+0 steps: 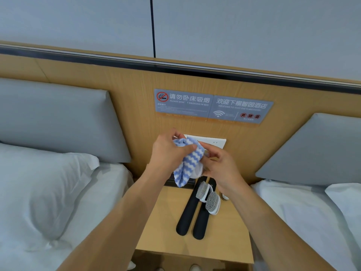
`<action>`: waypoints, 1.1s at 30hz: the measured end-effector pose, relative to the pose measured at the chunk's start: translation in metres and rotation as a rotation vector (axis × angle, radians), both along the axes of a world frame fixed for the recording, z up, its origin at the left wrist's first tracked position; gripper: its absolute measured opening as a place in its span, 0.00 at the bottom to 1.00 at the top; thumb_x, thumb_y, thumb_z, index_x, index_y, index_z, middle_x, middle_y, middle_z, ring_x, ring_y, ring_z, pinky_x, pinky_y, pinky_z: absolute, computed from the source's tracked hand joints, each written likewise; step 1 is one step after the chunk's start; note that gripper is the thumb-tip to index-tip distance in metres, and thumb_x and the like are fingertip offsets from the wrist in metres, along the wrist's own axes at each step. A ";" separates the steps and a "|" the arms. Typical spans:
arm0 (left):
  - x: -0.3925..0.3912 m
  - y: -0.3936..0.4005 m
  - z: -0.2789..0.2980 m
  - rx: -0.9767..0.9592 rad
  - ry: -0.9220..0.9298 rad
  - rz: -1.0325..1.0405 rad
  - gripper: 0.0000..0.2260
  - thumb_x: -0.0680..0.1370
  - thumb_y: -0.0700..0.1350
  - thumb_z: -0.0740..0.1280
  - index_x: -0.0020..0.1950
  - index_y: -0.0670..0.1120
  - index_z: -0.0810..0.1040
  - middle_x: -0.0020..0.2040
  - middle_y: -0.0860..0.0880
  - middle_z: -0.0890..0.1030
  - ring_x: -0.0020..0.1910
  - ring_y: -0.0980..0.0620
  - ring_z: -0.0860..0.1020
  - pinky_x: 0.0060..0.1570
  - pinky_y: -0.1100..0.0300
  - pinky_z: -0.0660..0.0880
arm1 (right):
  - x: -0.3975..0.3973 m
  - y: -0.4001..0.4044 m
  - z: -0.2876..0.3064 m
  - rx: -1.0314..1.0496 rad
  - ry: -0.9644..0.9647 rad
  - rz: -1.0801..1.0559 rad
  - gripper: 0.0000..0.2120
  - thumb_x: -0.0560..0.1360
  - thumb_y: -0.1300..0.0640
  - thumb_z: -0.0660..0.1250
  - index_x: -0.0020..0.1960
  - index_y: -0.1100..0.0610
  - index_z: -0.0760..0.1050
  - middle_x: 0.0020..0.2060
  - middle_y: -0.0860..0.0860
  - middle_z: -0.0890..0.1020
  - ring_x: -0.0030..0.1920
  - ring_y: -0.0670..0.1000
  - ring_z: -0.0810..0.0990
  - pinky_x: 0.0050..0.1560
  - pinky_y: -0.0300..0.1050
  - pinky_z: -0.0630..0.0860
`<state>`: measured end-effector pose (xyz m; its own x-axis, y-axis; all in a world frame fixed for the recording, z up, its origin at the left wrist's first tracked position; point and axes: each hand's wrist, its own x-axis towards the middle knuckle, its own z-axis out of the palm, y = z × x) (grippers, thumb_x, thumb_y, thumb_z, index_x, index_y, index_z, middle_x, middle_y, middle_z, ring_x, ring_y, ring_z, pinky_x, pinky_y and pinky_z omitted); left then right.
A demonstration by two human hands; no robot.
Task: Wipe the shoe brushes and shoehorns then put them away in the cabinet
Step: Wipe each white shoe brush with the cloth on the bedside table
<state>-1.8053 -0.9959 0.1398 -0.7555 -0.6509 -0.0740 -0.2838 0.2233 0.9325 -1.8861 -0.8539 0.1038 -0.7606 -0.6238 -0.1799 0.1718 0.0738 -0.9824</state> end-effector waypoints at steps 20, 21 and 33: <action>0.027 0.020 -0.012 -0.203 0.175 -0.156 0.15 0.71 0.42 0.74 0.51 0.58 0.76 0.48 0.59 0.78 0.47 0.60 0.78 0.42 0.70 0.75 | -0.011 0.001 0.011 -0.044 -0.276 -0.098 0.15 0.80 0.70 0.63 0.53 0.52 0.81 0.39 0.55 0.86 0.37 0.53 0.87 0.33 0.46 0.82; 0.029 0.023 -0.014 -0.171 0.188 -0.160 0.15 0.71 0.41 0.74 0.50 0.57 0.76 0.46 0.59 0.79 0.45 0.60 0.79 0.40 0.69 0.76 | -0.013 0.001 0.012 -0.053 -0.285 -0.102 0.15 0.80 0.70 0.63 0.53 0.53 0.81 0.39 0.56 0.86 0.36 0.52 0.86 0.33 0.45 0.81; 0.001 0.007 0.010 -0.037 0.076 -0.001 0.06 0.73 0.47 0.72 0.49 0.49 0.80 0.43 0.51 0.82 0.43 0.52 0.82 0.42 0.57 0.79 | -0.002 -0.007 0.016 -0.075 -0.171 -0.130 0.17 0.79 0.70 0.64 0.61 0.54 0.80 0.39 0.55 0.81 0.45 0.57 0.86 0.44 0.54 0.84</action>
